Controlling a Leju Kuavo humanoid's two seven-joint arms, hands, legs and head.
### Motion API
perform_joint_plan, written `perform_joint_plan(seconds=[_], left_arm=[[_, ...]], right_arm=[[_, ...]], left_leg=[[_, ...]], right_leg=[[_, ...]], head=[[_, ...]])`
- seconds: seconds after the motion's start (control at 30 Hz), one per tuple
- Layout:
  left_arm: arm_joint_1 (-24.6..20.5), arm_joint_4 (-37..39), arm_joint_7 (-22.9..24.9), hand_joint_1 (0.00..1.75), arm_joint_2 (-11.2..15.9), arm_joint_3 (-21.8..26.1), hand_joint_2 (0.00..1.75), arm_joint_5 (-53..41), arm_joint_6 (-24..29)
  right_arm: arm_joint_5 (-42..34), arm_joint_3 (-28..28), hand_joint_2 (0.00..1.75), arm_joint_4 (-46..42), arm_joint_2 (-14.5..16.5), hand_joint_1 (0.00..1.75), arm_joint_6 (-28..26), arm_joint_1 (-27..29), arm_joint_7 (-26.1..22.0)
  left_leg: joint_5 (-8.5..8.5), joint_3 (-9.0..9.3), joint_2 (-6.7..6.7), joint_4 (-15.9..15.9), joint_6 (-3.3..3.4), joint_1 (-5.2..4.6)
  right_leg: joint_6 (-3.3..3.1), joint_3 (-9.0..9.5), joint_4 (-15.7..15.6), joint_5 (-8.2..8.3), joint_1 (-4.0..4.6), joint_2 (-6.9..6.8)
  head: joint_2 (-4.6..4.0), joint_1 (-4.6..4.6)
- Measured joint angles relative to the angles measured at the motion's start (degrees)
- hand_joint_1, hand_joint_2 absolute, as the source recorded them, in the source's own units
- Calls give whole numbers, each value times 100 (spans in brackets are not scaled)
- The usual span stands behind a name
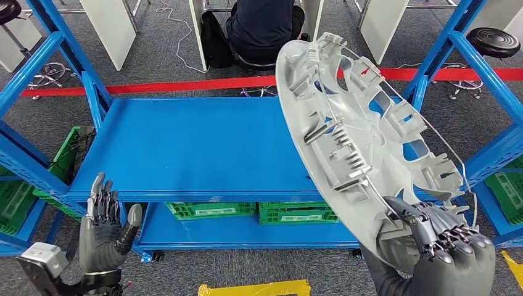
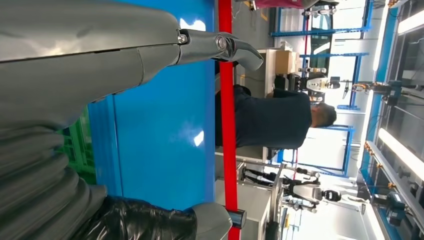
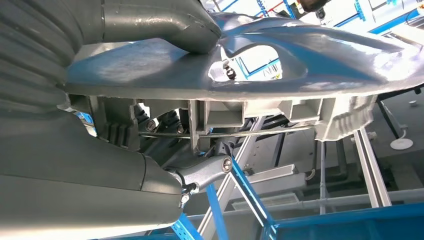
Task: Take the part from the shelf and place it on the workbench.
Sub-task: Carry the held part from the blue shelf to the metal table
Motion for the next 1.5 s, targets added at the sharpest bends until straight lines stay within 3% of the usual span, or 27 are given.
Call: perform_joint_plan(seconds=[0.7,1.3,1.43,1.5], left_arm=[[113,-219,48,0,38,0,175,45,209],[145,-302,45,0,56,0,175,100,214],[260,-645,-209,0,116,-9,0,79,266],[303,-935,-345,0,175,-38,0,-6,201]], right_arm=[[0,-179,175,17,4,175,-1017,547,182],[0,-248,175,36,7,175,-1071,627,208],[0,-346,175,115,-1,175,-1511,816,686],[0,-412,175,173,-23,175,-1636,911,1084]], left_leg=[[-2,-2,4,-1,-2,0],[-2,-1,4,-1,-2,0],[-3,-2,3,-1,-2,0],[-4,-2,3,-1,-2,0]], right_leg=[[1,-1,0,-1,1,2],[0,-2,0,-1,1,2],[0,-3,0,-3,1,2],[0,-5,0,-5,0,2]], head=[[1,2],[0,3],[-1,2],[0,1]])
